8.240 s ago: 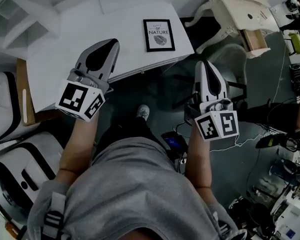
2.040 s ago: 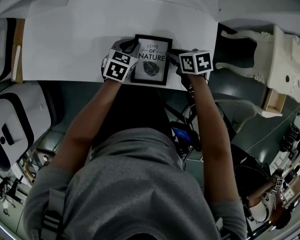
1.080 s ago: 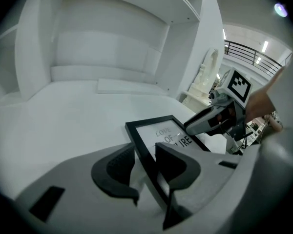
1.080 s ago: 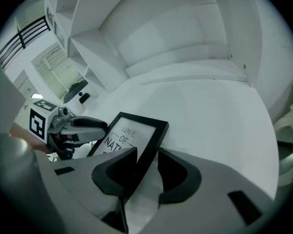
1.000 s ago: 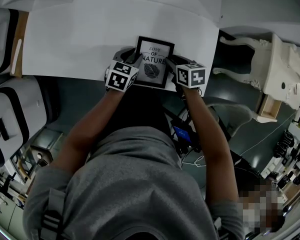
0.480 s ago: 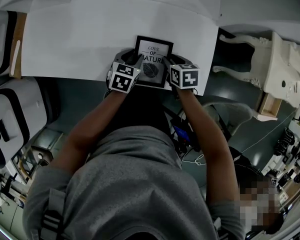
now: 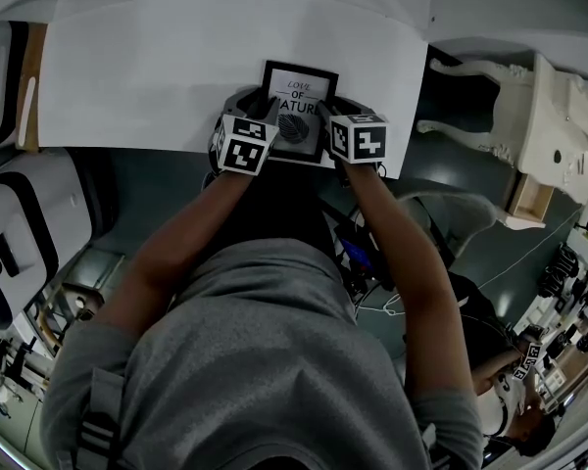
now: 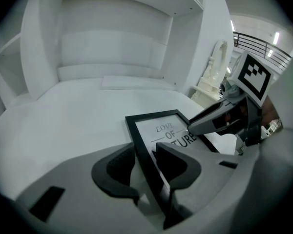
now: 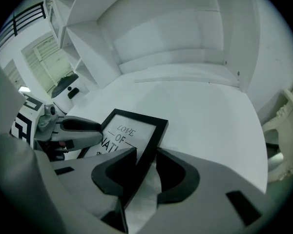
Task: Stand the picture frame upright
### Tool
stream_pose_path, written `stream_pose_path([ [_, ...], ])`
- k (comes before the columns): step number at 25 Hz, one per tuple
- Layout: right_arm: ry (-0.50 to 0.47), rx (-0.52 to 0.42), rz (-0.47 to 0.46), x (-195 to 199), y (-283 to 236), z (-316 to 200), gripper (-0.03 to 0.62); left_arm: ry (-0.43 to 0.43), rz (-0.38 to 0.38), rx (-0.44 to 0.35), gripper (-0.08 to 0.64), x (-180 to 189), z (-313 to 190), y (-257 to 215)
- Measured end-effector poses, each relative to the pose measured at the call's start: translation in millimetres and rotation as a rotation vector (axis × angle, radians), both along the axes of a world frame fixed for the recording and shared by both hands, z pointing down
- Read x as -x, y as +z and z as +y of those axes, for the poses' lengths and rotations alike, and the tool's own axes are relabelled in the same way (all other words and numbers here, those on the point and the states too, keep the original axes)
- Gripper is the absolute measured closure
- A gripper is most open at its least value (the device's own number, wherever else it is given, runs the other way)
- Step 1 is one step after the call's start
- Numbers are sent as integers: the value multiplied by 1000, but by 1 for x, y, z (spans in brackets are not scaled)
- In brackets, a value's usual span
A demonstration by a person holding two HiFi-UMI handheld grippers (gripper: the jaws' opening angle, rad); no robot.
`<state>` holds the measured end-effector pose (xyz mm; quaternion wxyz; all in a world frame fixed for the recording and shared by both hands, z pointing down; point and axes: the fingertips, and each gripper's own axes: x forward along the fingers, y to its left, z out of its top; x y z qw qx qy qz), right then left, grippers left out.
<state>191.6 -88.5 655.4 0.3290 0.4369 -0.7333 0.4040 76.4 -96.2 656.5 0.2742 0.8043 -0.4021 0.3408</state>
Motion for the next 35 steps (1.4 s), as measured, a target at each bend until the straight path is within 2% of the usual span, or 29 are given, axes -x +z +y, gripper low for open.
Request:
stream_pose_path([
  [9, 47, -16, -6, 0, -1, -4, 459, -74, 33, -15, 437, 3, -2, 1],
  [19, 57, -52, -16, 4, -9, -5, 472, -108, 60, -38, 457, 10, -2, -11],
  [35, 60, -141, -34, 11, -40, -21, 489, -155, 84, -133, 476, 23, -16, -42],
])
